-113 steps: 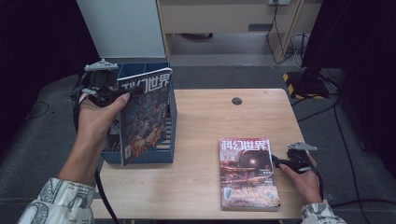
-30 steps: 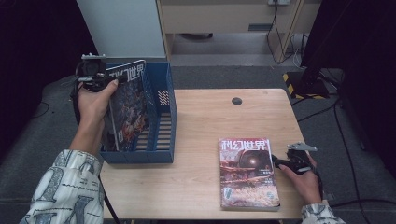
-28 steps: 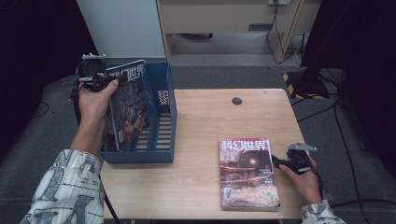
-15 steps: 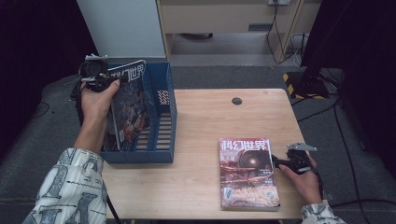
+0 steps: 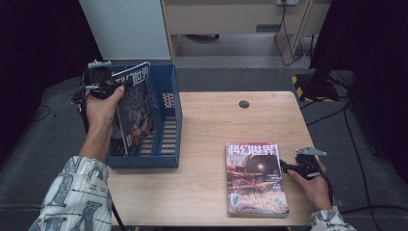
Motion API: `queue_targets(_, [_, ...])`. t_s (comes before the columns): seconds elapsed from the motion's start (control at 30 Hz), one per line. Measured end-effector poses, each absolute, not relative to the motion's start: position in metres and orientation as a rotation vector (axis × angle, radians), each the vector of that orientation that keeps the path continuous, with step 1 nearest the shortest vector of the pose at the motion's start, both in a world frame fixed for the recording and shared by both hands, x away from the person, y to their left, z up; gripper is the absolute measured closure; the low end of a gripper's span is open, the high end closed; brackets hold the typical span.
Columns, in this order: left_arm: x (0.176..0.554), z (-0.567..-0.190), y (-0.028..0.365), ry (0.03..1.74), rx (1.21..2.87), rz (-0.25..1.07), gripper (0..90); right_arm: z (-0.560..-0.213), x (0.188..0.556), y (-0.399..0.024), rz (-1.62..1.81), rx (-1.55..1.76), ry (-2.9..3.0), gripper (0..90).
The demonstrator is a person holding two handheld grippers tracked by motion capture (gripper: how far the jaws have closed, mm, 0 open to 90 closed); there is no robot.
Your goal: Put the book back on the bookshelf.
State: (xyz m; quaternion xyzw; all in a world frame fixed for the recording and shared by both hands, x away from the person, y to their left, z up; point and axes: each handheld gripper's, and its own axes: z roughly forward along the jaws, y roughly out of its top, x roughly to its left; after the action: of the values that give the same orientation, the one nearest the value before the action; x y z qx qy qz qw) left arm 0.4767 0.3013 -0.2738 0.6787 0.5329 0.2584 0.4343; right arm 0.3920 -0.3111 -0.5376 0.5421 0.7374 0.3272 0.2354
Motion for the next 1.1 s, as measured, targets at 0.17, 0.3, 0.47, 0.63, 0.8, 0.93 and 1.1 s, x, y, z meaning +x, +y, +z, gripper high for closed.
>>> queue_targets(0.17, [0.475, -0.278, 0.3, 1.312, 1.674, 0.657, 82.3, -0.538, 0.392, -0.311, 0.898, 1.486, 2.025, 20.4])
queue_targets(0.3, [0.473, -0.283, 0.301, 1.303, 1.649, 0.665, 82.3, -0.538, 0.392, -0.312, 0.896, 1.479, 2.028, 20.4])
queue_targets(0.47, [0.471, -0.29, 0.303, 1.29, 1.616, 0.678, 82.2, -0.538, 0.392, -0.311, 0.899, 1.485, 2.024, 20.5])
queue_targets(0.63, [0.469, -0.294, 0.302, 1.277, 1.607, 0.688, 82.2, -0.537, 0.392, -0.311, 0.897, 1.484, 2.03, 20.5])
queue_targets(0.8, [0.467, -0.301, 0.302, 1.271, 1.588, 0.69, 82.2, -0.537, 0.392, -0.311, 0.899, 1.488, 2.026, 20.6])
queue_targets(0.93, [0.464, -0.308, 0.303, 1.263, 1.585, 0.694, 82.3, -0.537, 0.392, -0.311, 0.896, 1.482, 2.031, 20.7])
queue_targets(1.1, [0.462, -0.313, 0.305, 1.268, 1.579, 0.69, 82.2, -0.537, 0.392, -0.311, 0.896, 1.48, 2.031, 20.8])
